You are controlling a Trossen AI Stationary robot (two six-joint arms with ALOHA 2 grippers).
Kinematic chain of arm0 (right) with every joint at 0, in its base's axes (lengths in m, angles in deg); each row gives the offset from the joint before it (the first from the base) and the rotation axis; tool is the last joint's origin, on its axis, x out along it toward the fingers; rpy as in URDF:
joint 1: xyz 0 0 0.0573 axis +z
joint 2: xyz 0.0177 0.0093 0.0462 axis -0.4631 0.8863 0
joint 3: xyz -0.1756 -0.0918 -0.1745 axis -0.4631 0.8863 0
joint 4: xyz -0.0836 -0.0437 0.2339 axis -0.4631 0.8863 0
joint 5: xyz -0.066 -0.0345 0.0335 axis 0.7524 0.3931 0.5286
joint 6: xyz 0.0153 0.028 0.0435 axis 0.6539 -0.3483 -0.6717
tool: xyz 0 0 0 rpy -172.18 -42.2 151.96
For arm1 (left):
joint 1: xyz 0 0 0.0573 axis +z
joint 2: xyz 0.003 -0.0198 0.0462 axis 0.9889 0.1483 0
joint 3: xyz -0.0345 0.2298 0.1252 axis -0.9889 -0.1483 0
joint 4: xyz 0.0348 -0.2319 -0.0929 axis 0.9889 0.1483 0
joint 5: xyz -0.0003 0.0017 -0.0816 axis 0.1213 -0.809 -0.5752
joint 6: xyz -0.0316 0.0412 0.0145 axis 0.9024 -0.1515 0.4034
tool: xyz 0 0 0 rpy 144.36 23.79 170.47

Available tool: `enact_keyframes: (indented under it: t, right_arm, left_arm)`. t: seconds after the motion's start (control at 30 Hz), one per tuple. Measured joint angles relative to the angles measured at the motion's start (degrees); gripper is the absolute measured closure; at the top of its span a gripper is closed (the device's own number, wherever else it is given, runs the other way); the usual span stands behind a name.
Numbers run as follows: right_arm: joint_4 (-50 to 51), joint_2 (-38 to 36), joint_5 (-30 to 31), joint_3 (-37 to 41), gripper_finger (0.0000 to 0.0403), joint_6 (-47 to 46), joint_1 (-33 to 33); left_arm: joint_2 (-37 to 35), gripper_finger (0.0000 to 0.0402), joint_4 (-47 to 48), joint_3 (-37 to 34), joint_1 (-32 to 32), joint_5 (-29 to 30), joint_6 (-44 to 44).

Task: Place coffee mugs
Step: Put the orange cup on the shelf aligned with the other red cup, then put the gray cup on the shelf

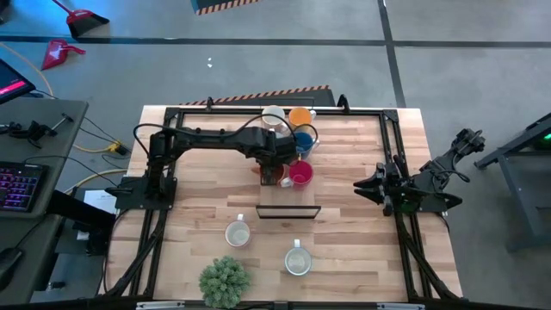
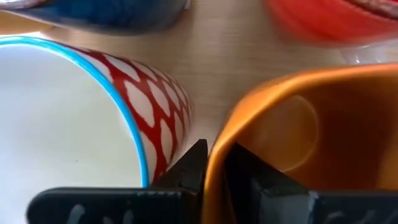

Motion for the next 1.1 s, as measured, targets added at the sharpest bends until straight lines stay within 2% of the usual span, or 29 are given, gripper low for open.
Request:
enact_keyframes:
  t: [0.47, 0.9, 1.1]
  right_arm:
    - [0.0, 0.0, -1.0, 0.0, 0.0297, 0.0, 0.0]
    - [0.0, 0.0, -2.2, 0.0, 0.0297, 0.0, 0.0]
    - [0.0, 0.0, -2.2, 0.0, 0.0297, -0.1, 0.0]
  left_arm:
    - [0.0, 0.0286, 0.6, 0.0, 0.3, 2.6, 0.8]
    - [-2.3, 0.0284, 3.3, 0.1, 0.3, 3.1, 3.0]
    - [-2.4, 0.0284, 4.6, 4.7, 0.3, 3.2, 3.0]
